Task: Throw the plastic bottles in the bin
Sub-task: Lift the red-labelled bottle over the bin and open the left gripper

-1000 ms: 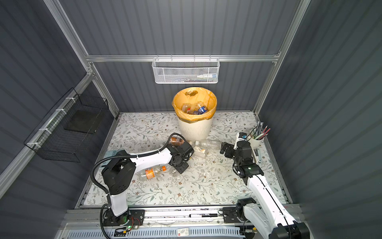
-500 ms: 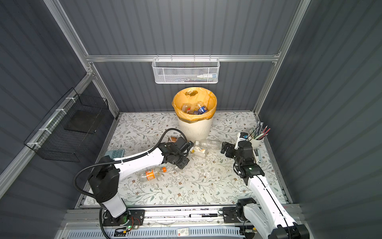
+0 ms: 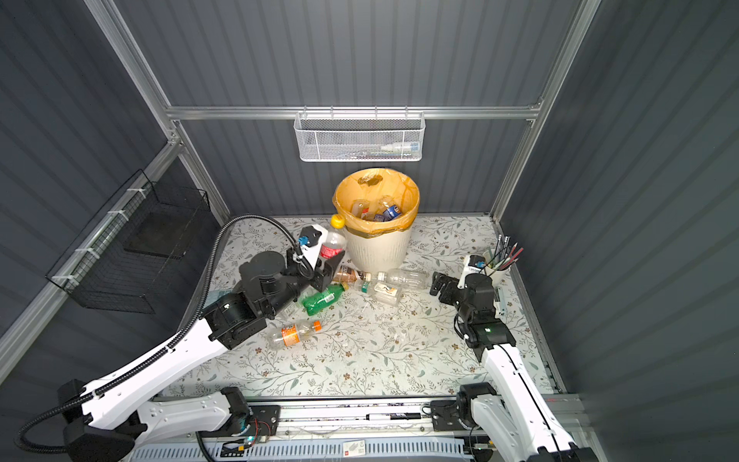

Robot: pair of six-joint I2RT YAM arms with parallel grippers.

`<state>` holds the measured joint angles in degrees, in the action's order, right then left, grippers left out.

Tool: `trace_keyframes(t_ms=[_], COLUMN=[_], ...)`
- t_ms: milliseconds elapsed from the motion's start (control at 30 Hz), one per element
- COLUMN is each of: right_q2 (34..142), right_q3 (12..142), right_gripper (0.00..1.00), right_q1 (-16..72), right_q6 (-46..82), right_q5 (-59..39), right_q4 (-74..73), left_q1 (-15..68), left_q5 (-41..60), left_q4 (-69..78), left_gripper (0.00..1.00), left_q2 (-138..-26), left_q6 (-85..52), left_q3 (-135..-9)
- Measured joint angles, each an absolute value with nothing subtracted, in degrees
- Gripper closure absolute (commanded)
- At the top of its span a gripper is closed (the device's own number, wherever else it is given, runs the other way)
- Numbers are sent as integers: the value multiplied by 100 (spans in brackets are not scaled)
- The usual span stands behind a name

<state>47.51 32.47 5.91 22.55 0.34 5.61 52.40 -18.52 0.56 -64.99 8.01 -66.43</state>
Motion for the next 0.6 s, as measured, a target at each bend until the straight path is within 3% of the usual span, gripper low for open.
trace_keyframes(t_ms=[200,300,400,500,600], right_q2=[4720,4744,4740,4654,4554], right_q3=[3275,3393,3546,3579,3577], right_gripper=[1,1,1,1,1], right_q1=[587,587,587,585,582], right_q6=[2283,2285,2248,2211,2206], right_q5=[-16,-143,-242,-263,-261], right_q4=[587,729,893,1013,1149], left_q1=[4674,4289,4106,4112,4132], left_q5=[-1249,-799,-655,-668,-777], left_q4=[727,351,-491,-1144,-1284], left_gripper=[51,34,0,0,0], left_q2=[-8322,-9797,-11181,-11673,-11408], left_q6=[829,554,301,47,-115], left_q3=[-8514,-10322,-12119,-12523,-11845])
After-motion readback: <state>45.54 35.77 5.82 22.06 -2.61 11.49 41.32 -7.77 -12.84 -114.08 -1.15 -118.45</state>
